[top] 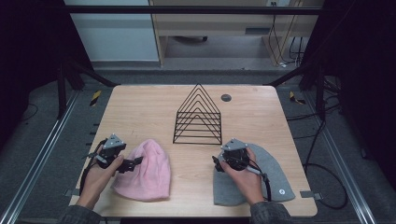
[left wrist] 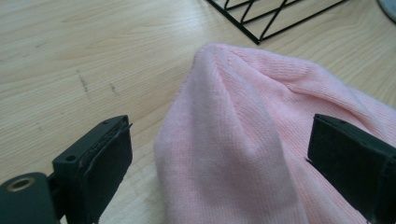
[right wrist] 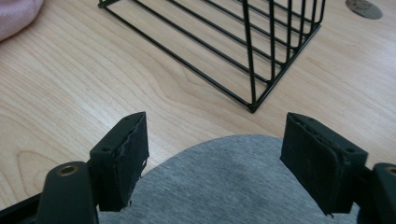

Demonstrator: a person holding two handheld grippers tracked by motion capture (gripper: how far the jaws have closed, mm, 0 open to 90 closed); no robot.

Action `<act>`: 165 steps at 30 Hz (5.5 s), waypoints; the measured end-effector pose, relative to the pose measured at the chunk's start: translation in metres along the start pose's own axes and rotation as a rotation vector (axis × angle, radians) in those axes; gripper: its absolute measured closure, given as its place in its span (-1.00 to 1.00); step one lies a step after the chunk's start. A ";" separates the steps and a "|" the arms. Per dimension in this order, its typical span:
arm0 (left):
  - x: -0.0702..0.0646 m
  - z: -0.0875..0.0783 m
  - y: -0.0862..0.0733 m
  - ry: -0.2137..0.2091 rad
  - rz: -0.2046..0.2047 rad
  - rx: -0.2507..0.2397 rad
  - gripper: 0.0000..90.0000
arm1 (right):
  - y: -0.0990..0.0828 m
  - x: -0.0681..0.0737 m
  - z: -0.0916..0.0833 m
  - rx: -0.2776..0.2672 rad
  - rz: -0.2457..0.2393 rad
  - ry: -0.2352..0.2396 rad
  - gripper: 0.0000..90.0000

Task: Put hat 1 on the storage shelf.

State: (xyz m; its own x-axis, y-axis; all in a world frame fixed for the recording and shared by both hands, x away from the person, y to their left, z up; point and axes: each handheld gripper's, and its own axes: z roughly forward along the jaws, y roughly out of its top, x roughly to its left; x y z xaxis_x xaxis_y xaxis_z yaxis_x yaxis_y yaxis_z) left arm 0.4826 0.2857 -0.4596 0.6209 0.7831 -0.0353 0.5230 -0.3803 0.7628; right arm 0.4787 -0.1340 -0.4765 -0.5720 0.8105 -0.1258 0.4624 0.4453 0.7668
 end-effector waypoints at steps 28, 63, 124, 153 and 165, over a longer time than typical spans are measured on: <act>0.007 0.007 0.062 -0.060 0.099 0.113 -0.62 | -0.007 -0.012 -0.005 0.048 0.043 0.014 -0.24; 0.002 0.053 0.036 -0.093 0.081 0.165 0.61 | -0.007 -0.006 -0.002 0.072 0.039 0.039 -0.27; -0.045 -0.080 0.139 0.077 0.267 -0.284 0.67 | 0.089 0.071 -0.012 -0.083 -0.156 0.193 -0.19; -0.054 -0.102 0.158 -0.047 0.236 -0.341 0.64 | 0.122 0.070 -0.003 -0.101 -0.154 0.346 0.84; -0.036 -0.102 0.204 -0.088 0.193 -0.358 0.62 | 0.160 0.035 -0.021 -0.124 -0.153 0.274 0.85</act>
State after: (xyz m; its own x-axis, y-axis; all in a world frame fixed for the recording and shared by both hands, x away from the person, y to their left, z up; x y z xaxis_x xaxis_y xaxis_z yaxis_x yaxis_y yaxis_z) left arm 0.5075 0.2303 -0.2366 0.7432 0.6634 0.0869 0.1659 -0.3085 0.9366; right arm 0.5182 -0.0426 -0.3451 -0.7972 0.5978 -0.0843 0.2804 0.4903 0.8252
